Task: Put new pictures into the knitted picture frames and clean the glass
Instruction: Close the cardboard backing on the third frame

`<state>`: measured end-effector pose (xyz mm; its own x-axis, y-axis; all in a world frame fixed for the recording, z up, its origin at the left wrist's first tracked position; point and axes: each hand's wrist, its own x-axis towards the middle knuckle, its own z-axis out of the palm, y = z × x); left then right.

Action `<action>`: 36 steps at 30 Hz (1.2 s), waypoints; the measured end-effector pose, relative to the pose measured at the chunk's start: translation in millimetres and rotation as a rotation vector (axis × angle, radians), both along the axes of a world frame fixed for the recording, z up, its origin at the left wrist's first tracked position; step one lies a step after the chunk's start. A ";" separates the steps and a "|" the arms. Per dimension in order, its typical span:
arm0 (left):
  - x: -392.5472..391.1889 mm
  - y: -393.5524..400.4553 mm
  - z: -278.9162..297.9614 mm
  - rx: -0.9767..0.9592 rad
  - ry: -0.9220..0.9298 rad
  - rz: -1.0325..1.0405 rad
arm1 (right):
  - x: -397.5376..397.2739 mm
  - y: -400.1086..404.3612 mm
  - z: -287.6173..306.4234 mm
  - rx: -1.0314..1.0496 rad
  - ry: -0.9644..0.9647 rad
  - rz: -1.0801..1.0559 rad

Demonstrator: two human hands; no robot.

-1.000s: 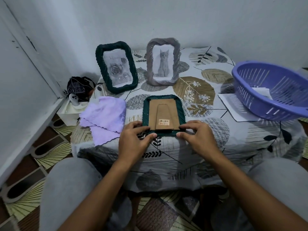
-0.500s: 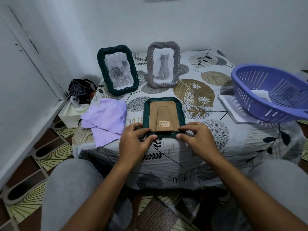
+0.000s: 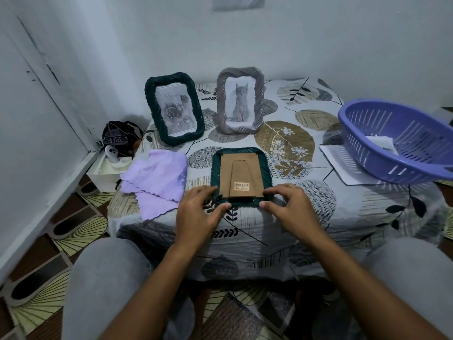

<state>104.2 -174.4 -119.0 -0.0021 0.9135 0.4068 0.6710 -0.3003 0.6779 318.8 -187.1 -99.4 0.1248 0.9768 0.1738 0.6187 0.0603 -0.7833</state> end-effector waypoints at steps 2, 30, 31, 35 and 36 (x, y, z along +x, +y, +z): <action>0.5 -1.2 1.5 0.006 -0.016 -0.002 | 0.0 -0.2 -0.1 0.000 0.007 0.006; -5.4 8.0 27.7 -0.002 0.007 -0.013 | 18.0 16.1 27.0 -0.135 0.173 0.020; -5.1 13.8 32.8 -0.027 -0.052 -0.014 | 19.6 21.3 31.4 -0.146 0.195 0.011; 1.7 42.3 49.8 -0.158 -0.178 -0.017 | 21.3 45.0 42.3 -0.245 0.477 -0.011; 3.9 49.3 52.2 -0.197 -0.192 -0.016 | 21.4 50.3 44.1 -0.278 0.546 -0.027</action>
